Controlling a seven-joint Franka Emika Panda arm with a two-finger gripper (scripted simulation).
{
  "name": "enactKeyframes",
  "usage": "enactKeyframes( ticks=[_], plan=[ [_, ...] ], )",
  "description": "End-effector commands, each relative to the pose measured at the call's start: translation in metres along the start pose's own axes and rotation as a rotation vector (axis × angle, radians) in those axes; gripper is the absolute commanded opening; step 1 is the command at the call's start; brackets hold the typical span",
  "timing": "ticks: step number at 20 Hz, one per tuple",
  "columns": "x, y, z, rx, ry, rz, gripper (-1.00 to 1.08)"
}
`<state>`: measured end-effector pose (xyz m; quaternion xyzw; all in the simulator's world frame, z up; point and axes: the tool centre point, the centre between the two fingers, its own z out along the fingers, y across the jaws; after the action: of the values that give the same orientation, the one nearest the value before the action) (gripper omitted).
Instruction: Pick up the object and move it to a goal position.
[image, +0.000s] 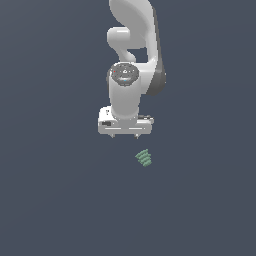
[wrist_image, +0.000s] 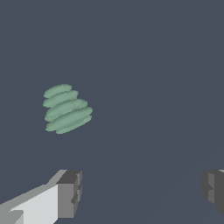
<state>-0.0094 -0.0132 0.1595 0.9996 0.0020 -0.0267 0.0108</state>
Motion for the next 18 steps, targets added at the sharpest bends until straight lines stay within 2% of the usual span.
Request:
enactKeyframes(
  ticks=[1,10,18],
  plan=[
    [0.000,0.000,0.000,0.000,0.000,0.000,1.00],
    [-0.011,0.003,0.015,0.017,-0.050,0.052,1.00],
    [-0.010,0.001,0.015,0.016,-0.047,0.070,1.00]
  ],
)
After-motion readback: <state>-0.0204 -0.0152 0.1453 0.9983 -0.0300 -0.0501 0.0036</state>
